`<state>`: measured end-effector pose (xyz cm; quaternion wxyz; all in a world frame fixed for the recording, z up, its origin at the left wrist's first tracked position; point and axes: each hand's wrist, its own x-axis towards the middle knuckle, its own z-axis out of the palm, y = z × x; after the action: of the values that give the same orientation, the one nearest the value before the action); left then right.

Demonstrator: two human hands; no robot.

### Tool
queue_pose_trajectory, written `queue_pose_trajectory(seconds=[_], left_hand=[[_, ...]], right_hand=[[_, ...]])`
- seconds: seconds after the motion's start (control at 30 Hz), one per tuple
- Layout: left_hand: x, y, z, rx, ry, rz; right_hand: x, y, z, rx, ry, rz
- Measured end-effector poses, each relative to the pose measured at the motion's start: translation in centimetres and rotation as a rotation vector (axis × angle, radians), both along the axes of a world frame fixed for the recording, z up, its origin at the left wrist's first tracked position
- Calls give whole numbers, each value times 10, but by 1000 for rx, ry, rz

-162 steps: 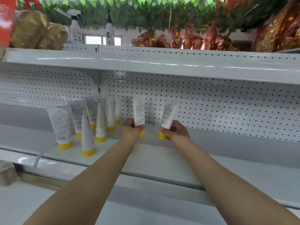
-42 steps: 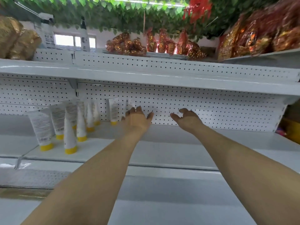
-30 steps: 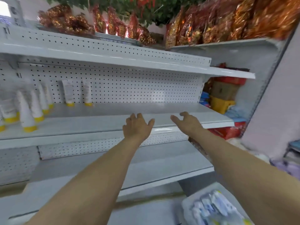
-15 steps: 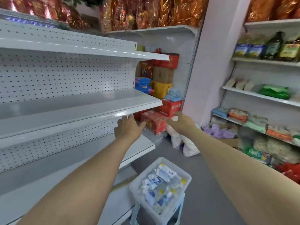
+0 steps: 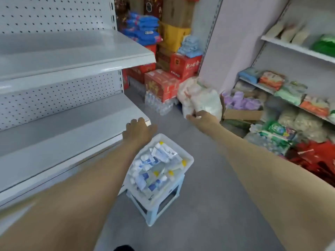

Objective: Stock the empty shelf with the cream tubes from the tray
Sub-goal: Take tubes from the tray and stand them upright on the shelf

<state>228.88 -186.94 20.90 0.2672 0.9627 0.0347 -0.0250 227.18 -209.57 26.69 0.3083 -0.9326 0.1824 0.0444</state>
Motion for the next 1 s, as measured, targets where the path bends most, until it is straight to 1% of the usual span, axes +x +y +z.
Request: queue_pose_trajectory(seconds=[0.13, 0.27, 0.37, 0.43, 0.57, 0.67, 0.8, 0.9, 1.0], left_hand=[[39, -5, -71, 45, 126, -17], [86, -11, -150, 35, 260, -77], [99, -15, -196, -25, 406, -85], [103, -18, -226, -23, 503, -81], [105, -21, -283, -46, 678, -85], [110, -22, -322, -93, 774, -43], [112, -25, -366, -127, 793, 29], [108, -30, -399, -198, 853, 70], [104, -39, -424, -234, 897, 74]], right_hand=[[39, -8, -72, 48, 164, 21], [73, -15, -142, 74, 304, 12], [92, -18, -202, 94, 429, 7], [102, -21, -241, 90, 536, 35], [113, -20, -301, 110, 767, 94], [127, -20, -346, 122, 840, 149], [148, -19, -403, 133, 932, 191], [155, -15, -435, 174, 991, 141], [154, -11, -464, 255, 1005, 48]])
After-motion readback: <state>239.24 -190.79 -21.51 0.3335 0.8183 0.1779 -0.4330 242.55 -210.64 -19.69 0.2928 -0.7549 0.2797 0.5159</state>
